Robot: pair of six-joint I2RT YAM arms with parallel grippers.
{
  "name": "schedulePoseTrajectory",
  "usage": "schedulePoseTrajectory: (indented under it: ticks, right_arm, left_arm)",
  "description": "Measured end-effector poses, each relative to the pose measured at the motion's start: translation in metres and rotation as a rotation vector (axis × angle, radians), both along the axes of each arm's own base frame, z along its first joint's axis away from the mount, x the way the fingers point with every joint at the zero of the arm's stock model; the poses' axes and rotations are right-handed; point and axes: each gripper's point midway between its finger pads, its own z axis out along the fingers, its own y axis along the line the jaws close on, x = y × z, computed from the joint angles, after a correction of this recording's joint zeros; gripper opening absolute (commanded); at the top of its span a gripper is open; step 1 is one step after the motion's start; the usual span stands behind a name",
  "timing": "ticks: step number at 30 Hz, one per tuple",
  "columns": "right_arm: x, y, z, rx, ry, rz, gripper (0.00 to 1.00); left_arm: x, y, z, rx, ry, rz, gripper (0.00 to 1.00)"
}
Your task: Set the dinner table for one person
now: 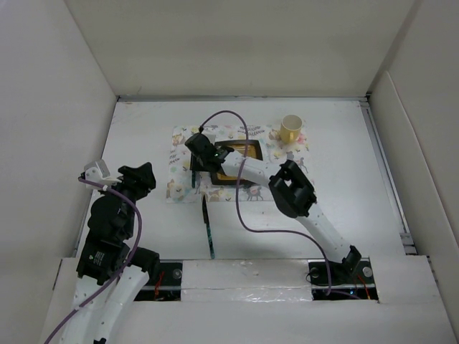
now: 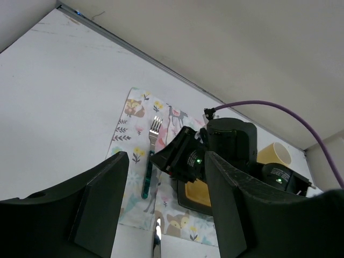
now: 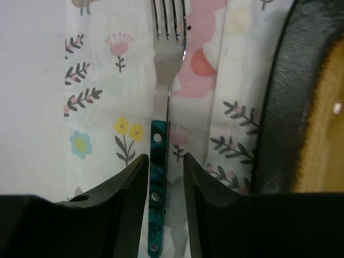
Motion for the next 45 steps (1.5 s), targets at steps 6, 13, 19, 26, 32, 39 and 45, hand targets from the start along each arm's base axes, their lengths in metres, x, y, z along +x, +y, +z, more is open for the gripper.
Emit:
schedulePoseTrajectory:
  ticks: [6, 13, 19, 26, 32, 39, 45]
  right_arm:
    - [-0.022, -0.018, 0.061, 0.028, -0.077, 0.046, 0.02]
    - [-0.127, -0.044, 0.139, 0.098, -0.217, 0.189, 0.1]
    - [-0.249, -0.044, 0.046, -0.127, -0.086, 0.403, 0.54]
    - [-0.287, -0.066, -0.021, -0.326, 0.009, 0.436, 0.39]
    - [-0.275, -0.063, -0.022, -0.301, 0.016, 0.371, 0.0]
    - [-0.276, -0.089, 0.003, -0.297, 0.011, 0.358, 0.0]
    - [-0.199, -0.119, 0.12, -0.085, -0.16, 0.215, 0.0]
  left_arm:
    - [0.0, 0.0, 0.0, 0.006, 0.001, -0.002, 0.31]
    - [-0.003, -0.001, 0.002, 0.027, -0.01, -0.021, 0.0]
    - [-0.003, -0.003, 0.002, 0.032, -0.01, -0.033, 0.39]
    - [-0.003, -0.006, 0.002, 0.035, -0.01, -0.047, 0.46]
    - [-0.004, -0.005, 0.003, 0.034, -0.015, -0.047, 0.49]
    - [-0.005, -0.005, 0.004, 0.032, -0.022, -0.047, 0.5]
    - [-0.005, -0.006, 0.004, 0.035, -0.023, -0.054, 0.55]
